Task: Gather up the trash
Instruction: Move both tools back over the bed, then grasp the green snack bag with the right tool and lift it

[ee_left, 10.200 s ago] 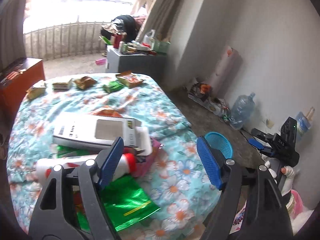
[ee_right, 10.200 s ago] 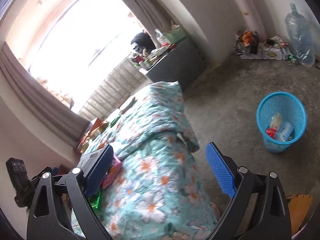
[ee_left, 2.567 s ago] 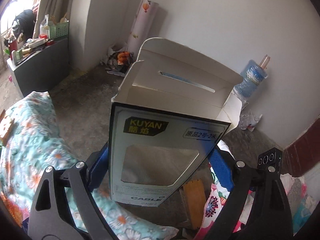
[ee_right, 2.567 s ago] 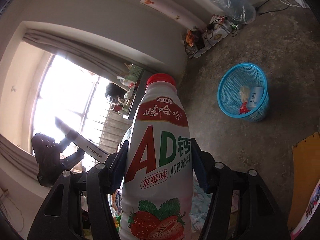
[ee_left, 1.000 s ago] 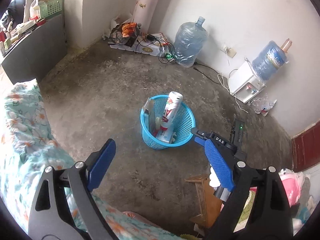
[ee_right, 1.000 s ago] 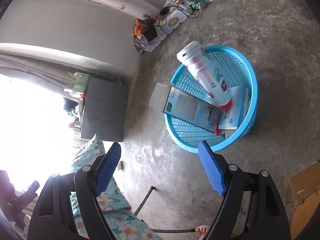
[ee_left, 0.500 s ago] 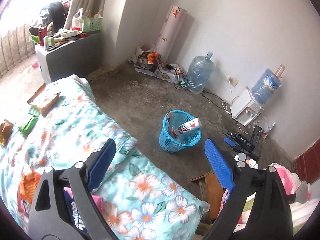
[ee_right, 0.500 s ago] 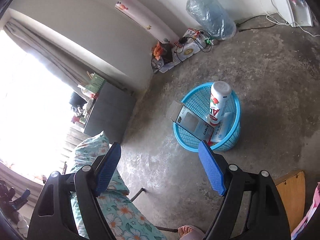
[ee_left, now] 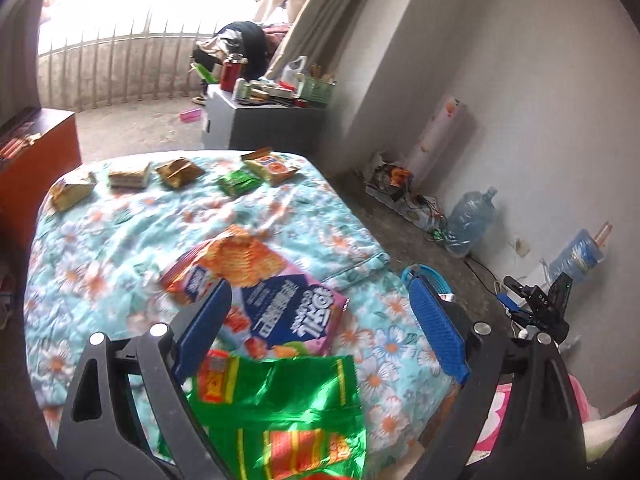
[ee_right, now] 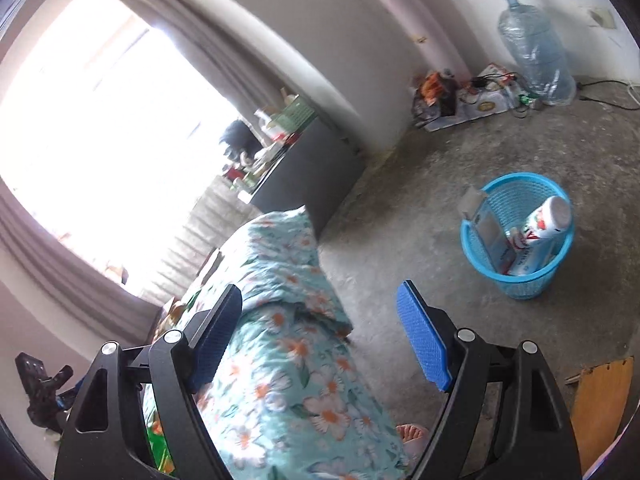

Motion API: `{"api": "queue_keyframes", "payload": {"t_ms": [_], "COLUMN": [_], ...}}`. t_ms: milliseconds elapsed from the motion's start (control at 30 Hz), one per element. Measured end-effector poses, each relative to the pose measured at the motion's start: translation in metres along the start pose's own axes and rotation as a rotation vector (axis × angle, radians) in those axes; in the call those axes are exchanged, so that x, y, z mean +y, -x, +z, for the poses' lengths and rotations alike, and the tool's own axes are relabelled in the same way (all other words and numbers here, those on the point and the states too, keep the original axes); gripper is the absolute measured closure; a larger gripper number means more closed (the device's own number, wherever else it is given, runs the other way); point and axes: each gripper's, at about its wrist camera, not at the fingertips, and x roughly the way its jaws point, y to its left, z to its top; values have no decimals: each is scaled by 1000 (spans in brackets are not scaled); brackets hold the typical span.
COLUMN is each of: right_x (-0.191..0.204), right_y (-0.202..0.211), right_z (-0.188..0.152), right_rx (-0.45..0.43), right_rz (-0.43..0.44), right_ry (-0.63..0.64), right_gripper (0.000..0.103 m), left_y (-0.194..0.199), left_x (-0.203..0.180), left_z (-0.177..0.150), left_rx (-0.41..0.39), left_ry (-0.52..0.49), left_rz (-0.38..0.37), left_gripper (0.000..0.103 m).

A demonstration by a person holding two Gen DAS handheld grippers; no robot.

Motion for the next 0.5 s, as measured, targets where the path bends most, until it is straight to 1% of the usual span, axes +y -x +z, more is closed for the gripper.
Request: {"api": "queue_keyframes", "payload": {"t_ms": [100,167,233,300,400,433,500], "right_x": [37,63,89,112,137,144,158], "right_y": [-17,-33,-48,-66,-91,-97,-103], "right_z": [-14,-31,-51,-76,-123,-138,-165], "right_rx": [93,175,267,372,557,612,685], "right_rz": [85,137,187,236,308,317,307], "right_ry": [58,78,101,95,31,20,33], "right_gripper": [26,26,26,26,26,26,26], "left_y": [23,36,47,53,57,58,60], "left_x": [24,40,56,70,86,89,94], "left_z": [-29,-49,-69,-88,-111,-117,-125], "left_rx": [-6,-6,0,3,5,4,-4], "left_ry": [43,79,134,187,237,250,260], "left_rz": [63,101,110,121,158,157,159], "left_gripper": [17,17,17,17,17,17,17]}}
